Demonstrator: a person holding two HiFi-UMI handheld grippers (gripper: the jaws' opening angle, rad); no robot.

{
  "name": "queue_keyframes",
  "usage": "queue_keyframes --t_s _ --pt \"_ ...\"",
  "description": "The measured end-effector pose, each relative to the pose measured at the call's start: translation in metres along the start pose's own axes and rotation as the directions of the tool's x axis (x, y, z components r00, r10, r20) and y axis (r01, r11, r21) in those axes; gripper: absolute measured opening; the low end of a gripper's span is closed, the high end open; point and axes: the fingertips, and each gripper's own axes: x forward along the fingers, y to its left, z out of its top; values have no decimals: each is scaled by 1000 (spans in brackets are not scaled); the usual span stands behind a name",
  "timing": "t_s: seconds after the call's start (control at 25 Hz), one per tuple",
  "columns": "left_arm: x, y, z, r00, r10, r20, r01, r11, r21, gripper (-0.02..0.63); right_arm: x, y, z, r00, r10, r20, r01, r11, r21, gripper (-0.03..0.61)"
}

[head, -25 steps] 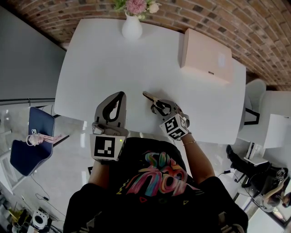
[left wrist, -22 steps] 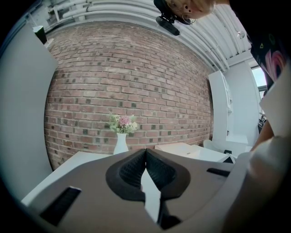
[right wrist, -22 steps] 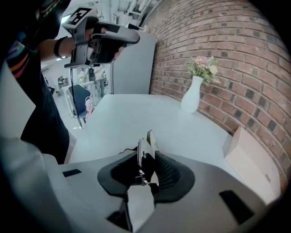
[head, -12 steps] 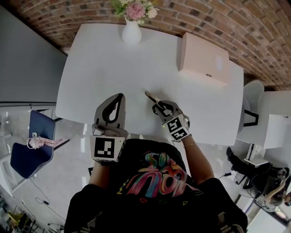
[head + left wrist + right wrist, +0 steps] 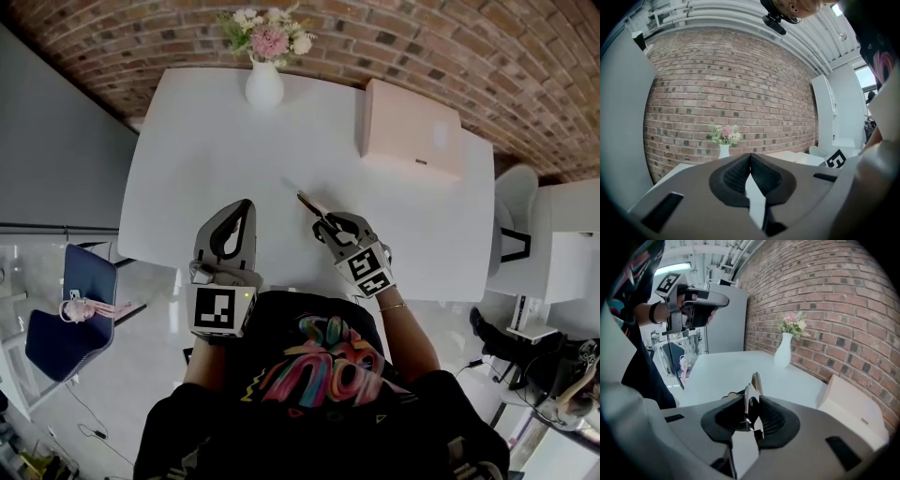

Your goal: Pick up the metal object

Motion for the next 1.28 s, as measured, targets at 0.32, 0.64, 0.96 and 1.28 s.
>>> queue_keyframes --t_s 0.32,0.64,0.96,1.28 --pt "8 -10 11 999 -44 24 44 999 14 25 -27 -15 47 992 -60 115 56 998 42 115" --pt "17 -24 27 993 -96 74 95 995 8 25 -74 -27 92 967 -125 222 101 988 116 115" --pt "25 -44 34 983 -159 91 159 987 7 25 -124 -38 116 907 -207 366 124 963 238 115" --pt "27 -57 40 976 -194 101 194 981 9 25 -169 -46 113 846 -308 435 171 929 327 115"
